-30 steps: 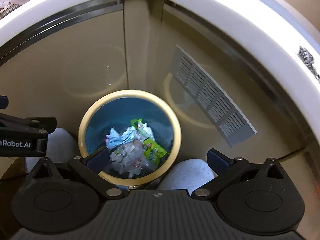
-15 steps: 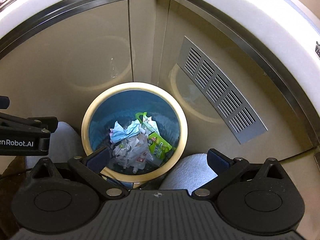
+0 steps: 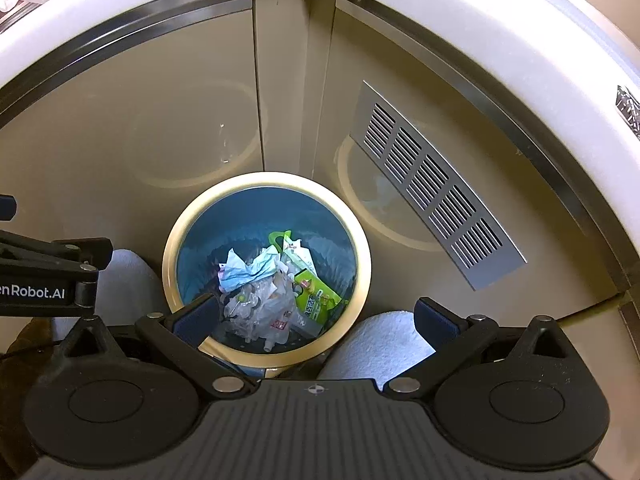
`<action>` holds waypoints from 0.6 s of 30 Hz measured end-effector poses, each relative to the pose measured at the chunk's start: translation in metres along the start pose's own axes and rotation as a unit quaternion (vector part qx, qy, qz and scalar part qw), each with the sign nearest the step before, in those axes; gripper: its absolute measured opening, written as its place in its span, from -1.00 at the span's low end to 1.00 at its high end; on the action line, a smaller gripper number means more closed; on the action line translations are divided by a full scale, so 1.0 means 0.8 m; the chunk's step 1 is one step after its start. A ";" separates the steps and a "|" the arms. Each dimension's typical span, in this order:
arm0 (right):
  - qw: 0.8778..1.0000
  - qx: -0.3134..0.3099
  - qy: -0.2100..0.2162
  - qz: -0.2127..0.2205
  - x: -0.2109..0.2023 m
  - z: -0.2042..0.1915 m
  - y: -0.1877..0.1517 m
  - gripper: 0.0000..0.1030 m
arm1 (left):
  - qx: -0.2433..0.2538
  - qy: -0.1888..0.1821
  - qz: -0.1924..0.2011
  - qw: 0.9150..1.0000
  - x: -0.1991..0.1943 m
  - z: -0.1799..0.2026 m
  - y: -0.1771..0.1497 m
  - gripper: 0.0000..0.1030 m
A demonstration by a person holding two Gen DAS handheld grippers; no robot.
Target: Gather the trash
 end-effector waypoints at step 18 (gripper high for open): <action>1.000 0.005 0.003 0.004 -0.002 0.001 -0.001 1.00 | 0.002 0.003 0.004 1.000 -0.003 -0.003 0.001 0.99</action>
Point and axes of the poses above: each gripper's, at about its wrist camera, not at the fingertips, and x roughly the way its jaws point, z to its right, y to its top, the point moved 10 cm from there along x, roughly the way its jaws point, and after that the axes turned 14 degrees about y, right-handed, at the moved point
